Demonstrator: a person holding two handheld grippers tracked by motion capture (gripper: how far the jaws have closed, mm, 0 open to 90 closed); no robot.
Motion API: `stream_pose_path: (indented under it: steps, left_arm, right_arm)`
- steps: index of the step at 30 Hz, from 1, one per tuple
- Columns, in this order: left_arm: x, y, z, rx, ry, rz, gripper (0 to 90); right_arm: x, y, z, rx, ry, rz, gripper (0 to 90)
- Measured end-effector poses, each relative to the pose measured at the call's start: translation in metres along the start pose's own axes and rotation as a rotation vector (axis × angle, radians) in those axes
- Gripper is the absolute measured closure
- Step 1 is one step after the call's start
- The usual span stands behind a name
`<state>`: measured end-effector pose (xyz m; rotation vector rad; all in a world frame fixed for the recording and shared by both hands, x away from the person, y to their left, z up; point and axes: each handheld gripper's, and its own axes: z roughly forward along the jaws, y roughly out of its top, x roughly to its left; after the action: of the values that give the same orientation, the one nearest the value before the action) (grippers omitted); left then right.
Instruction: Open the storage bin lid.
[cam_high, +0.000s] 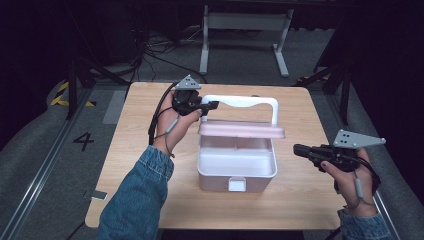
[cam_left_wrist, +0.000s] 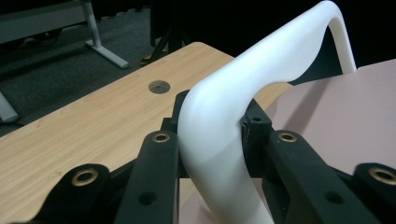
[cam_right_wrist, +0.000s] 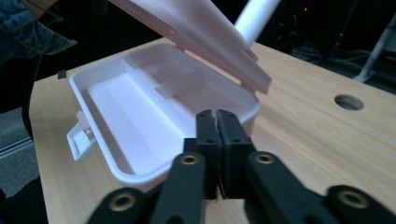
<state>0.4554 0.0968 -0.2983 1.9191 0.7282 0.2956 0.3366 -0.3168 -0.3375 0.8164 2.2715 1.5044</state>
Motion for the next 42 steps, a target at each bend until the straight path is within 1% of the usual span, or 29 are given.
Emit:
stream_pose_path:
  steps: [3,7,8,10,14,19,21,22,23,24,25,26,27,28,30,31,32,34,38,41,42]
  left_arm:
    - [0.002,0.0,0.001,-0.007,-0.006,-0.017,73.7]
    - [0.003,0.001,0.002,-0.004,-0.004,-0.015,73.7]
    - [0.003,0.001,0.002,-0.004,-0.004,-0.015,73.6]
    - [0.002,0.001,0.002,0.001,-0.001,-0.013,73.7]
    - [0.002,0.001,0.001,0.002,-0.002,-0.014,73.5]
    - [0.0,0.0,0.0,0.001,-0.003,-0.011,71.4]
    - [0.0,-0.001,0.0,0.001,-0.005,-0.005,66.7]
    - [-0.001,-0.001,0.0,-0.002,-0.008,0.001,66.7]
    - [-0.004,-0.001,0.001,-0.003,-0.009,0.02,61.0]
    - [-0.005,-0.002,0.001,-0.004,-0.004,0.034,58.1]
    - [-0.007,-0.002,0.001,-0.003,0.012,0.044,56.2]
    - [-0.007,-0.002,0.0,-0.009,0.029,0.056,52.1]
    - [-0.007,-0.002,0.0,-0.019,0.04,0.055,47.7]
    - [-0.006,-0.002,-0.002,-0.028,0.047,0.043,43.6]
    - [-0.004,-0.001,-0.007,-0.045,0.055,0.033,38.5]
    - [-0.004,-0.001,-0.007,-0.045,0.055,0.033,37.0]
    - [-0.003,-0.001,-0.012,-0.054,0.066,0.035,36.1]
    - [-0.003,-0.001,-0.014,-0.058,0.068,0.03,35.7]
    - [-0.002,-0.002,-0.026,-0.076,0.077,0.04,34.5]
    - [-0.003,-0.003,-0.042,-0.084,0.085,0.056,33.9]
    - [-0.004,-0.004,-0.045,-0.083,0.082,0.056,33.9]
  right_arm:
    - [0.006,0.006,0.006,-0.048,0.022,-0.008,90.0]
    - [0.013,0.015,0.017,-0.086,0.053,-0.019,90.0]
    - [0.013,0.015,0.017,-0.086,0.053,-0.019,90.0]
    - [0.015,0.018,0.023,-0.098,0.059,-0.029,90.0]
    - [0.017,0.025,0.033,-0.12,0.065,-0.024,90.0]
    - [0.018,0.031,0.038,-0.13,0.075,-0.025,90.0]
    - [0.017,0.031,0.039,-0.128,0.074,-0.027,90.0]
    - [0.017,0.031,0.039,-0.128,0.074,-0.027,90.0]
    - [0.017,0.031,0.039,-0.131,0.074,-0.027,90.0]
    - [0.017,0.03,0.039,-0.131,0.074,-0.027,90.0]
    - [0.017,0.03,0.039,-0.13,0.073,-0.026,90.0]
    - [0.017,0.03,0.039,-0.131,0.075,-0.026,90.0]
    - [0.017,0.03,0.039,-0.13,0.076,-0.026,90.0]
    - [0.017,0.03,0.039,-0.131,0.077,-0.026,90.0]
    - [0.017,0.03,0.039,-0.13,0.077,-0.025,90.0]
    - [0.017,0.03,0.039,-0.13,0.077,-0.025,90.0]
    - [0.017,0.03,0.04,-0.131,0.076,-0.026,90.0]
    - [0.017,0.03,0.04,-0.132,0.076,-0.026,90.0]
    - [0.017,0.03,0.039,-0.133,0.076,-0.025,90.0]
    - [0.016,0.03,0.039,-0.132,0.08,-0.02,90.0]
    - [0.016,0.031,0.039,-0.131,0.079,-0.019,90.0]
